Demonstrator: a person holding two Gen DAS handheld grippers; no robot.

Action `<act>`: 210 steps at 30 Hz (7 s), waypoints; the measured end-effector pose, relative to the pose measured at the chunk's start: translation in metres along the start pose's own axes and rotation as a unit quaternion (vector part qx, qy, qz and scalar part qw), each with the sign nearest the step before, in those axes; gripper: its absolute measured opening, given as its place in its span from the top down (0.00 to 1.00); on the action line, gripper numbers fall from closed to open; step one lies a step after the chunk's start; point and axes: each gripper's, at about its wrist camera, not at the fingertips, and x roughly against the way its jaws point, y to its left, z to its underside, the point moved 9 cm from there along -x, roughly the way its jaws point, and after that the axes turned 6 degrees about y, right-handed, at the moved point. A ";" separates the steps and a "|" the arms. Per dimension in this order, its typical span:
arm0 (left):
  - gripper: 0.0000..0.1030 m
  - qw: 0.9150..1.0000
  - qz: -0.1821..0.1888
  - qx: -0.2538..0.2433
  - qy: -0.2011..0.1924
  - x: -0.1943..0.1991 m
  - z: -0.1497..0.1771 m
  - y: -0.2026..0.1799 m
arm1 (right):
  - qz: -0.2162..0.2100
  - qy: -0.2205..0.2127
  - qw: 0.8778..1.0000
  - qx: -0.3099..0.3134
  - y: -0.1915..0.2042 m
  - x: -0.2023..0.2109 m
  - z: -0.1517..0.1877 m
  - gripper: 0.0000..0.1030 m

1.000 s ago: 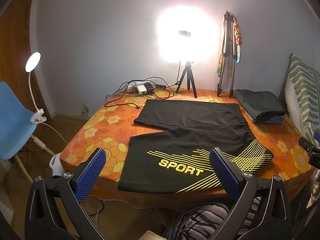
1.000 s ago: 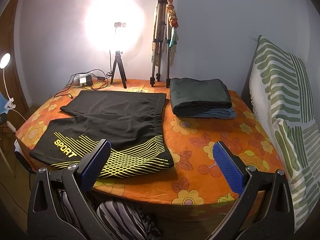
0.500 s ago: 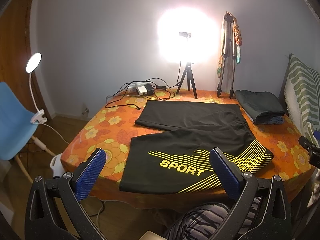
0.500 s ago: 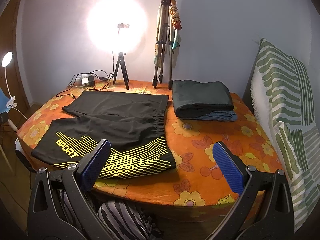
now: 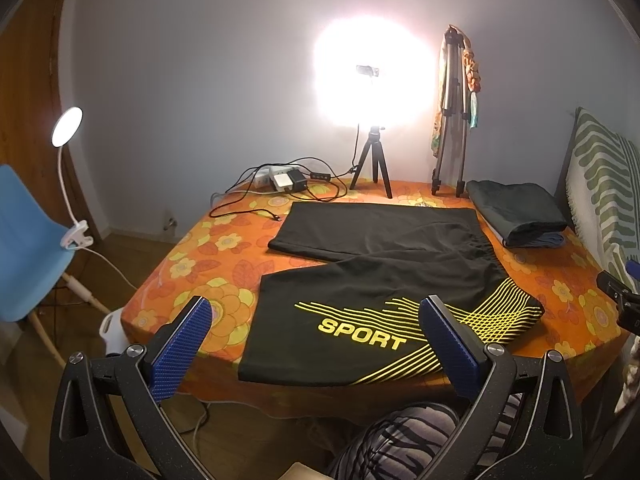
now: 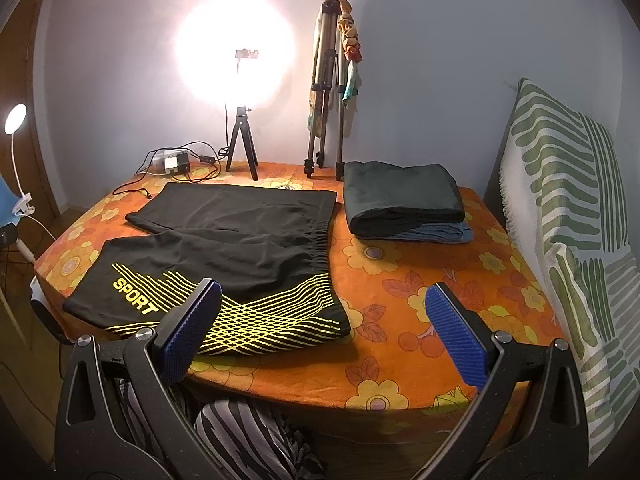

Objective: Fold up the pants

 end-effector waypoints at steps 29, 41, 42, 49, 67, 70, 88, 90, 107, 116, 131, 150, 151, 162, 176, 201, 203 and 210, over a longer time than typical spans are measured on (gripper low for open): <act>0.00 0.999 -0.047 0.018 -0.001 0.011 0.033 0.051 | -0.044 0.002 0.998 -0.034 -0.031 0.004 0.002 0.00; 0.00 0.997 -0.060 0.037 0.003 0.016 0.047 0.073 | -0.127 0.037 0.991 -0.026 -0.017 0.005 0.001 0.00; 0.00 0.998 -0.060 0.037 0.004 0.014 0.046 0.073 | -0.132 0.039 0.990 -0.027 -0.015 0.005 0.001 0.00; 0.00 0.998 -0.053 0.024 0.012 -0.006 0.042 0.072 | -0.174 0.057 0.981 -0.055 -0.010 -0.008 0.002 0.00; 0.23 0.987 -0.003 0.054 0.150 -0.106 0.098 0.090 | -0.139 0.094 0.971 0.172 0.036 -0.090 0.039 0.34; 0.39 0.986 0.000 0.025 0.164 -0.119 0.106 0.088 | -0.130 0.106 0.963 0.210 0.041 -0.102 0.052 0.34; 0.48 0.968 0.021 -0.161 0.190 -0.156 0.130 0.060 | -0.174 0.175 0.922 0.298 0.082 -0.136 0.086 0.47; 0.48 0.966 0.012 -0.185 0.182 -0.157 0.130 0.056 | -0.176 0.180 0.919 0.305 0.085 -0.140 0.088 0.47; 0.98 0.965 0.081 -0.190 0.159 -0.161 0.111 0.047 | -0.190 0.209 0.906 0.315 0.096 -0.155 0.094 0.55; 0.99 0.965 0.093 -0.194 0.152 -0.163 0.100 0.044 | -0.184 0.211 0.910 0.306 0.062 -0.144 0.086 0.54; 0.99 0.968 0.110 -0.161 0.160 -0.173 0.085 0.061 | -0.206 0.217 0.877 0.377 0.106 -0.158 0.105 0.54; 0.66 0.931 0.179 -0.277 0.155 -0.152 0.107 -0.011 | -0.216 0.208 0.908 0.293 0.116 -0.188 0.029 0.96; 0.66 0.931 0.173 -0.282 0.155 -0.155 0.108 -0.012 | -0.218 0.207 0.908 0.291 0.116 -0.192 0.024 0.96; 0.60 0.931 0.110 -0.314 0.153 -0.177 0.102 -0.008 | -0.225 0.213 0.914 0.263 0.112 -0.202 0.005 0.96; 0.96 0.942 0.127 -0.273 0.148 -0.173 0.085 0.018 | -0.274 0.237 0.895 0.260 0.090 -0.167 0.046 0.68; 0.97 0.954 0.127 -0.248 0.109 -0.182 0.024 0.024 | -0.178 0.193 0.905 0.334 0.064 -0.172 0.057 0.95; 0.98 0.956 0.127 -0.243 0.100 -0.185 0.012 0.025 | -0.173 0.183 0.914 0.317 0.063 -0.173 0.038 0.96; 0.98 0.961 0.124 -0.239 0.064 -0.205 -0.045 0.025 | -0.149 0.136 0.936 0.288 0.063 -0.186 -0.039 0.97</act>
